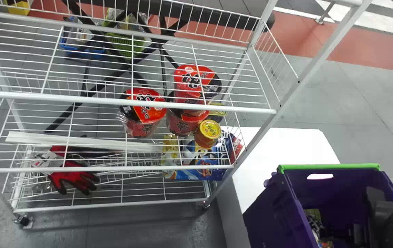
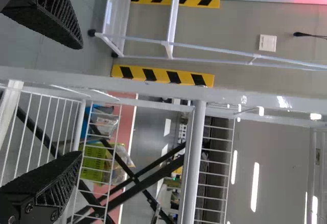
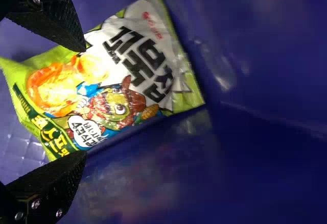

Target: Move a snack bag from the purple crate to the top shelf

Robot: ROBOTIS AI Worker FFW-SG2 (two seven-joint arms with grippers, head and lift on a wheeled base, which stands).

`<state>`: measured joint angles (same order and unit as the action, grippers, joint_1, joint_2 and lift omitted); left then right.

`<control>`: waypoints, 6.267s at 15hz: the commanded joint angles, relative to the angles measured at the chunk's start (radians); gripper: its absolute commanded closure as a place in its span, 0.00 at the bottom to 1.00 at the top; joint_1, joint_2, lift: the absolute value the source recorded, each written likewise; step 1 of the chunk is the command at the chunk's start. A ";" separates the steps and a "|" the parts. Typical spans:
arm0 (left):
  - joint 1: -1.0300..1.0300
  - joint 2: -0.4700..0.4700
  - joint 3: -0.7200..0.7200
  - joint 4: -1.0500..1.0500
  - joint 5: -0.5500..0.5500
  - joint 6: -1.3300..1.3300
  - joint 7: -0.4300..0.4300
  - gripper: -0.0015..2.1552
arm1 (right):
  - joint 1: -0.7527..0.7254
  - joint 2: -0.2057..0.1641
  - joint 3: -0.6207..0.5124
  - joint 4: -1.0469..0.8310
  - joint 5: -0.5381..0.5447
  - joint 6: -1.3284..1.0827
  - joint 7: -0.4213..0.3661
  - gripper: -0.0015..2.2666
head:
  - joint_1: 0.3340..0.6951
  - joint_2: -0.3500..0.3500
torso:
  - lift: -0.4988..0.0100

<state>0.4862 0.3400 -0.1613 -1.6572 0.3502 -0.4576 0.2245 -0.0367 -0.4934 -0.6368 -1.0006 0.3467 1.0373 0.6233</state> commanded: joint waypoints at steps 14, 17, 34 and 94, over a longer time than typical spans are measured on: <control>-0.024 0.004 0.042 0.016 0.023 -0.037 0.003 0.03 | -0.038 0.012 0.141 0.252 0.156 -0.305 -0.001 0.05 | 1.00 0.00 | 0.09; -0.035 0.005 0.035 0.043 0.021 -0.101 0.001 0.03 | -0.038 0.009 0.143 0.318 0.166 -0.421 -0.024 0.04 | 1.00 0.00 | 0.09; -0.067 0.001 0.005 0.119 0.020 -0.154 0.003 0.03 | 0.015 0.007 0.143 0.375 0.149 -0.532 -0.157 0.15 | 1.00 0.00 | 0.09; -0.001 0.027 -0.014 0.042 -0.051 -0.071 0.027 0.03 | 0.344 0.220 -0.093 -0.400 -0.331 0.085 -0.120 0.93 | 1.00 0.00 | 0.45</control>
<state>0.4871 0.3659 -0.1772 -1.6157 0.2991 -0.5299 0.2506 0.3061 -0.2732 -0.7288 -1.3993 0.0168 1.1332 0.5025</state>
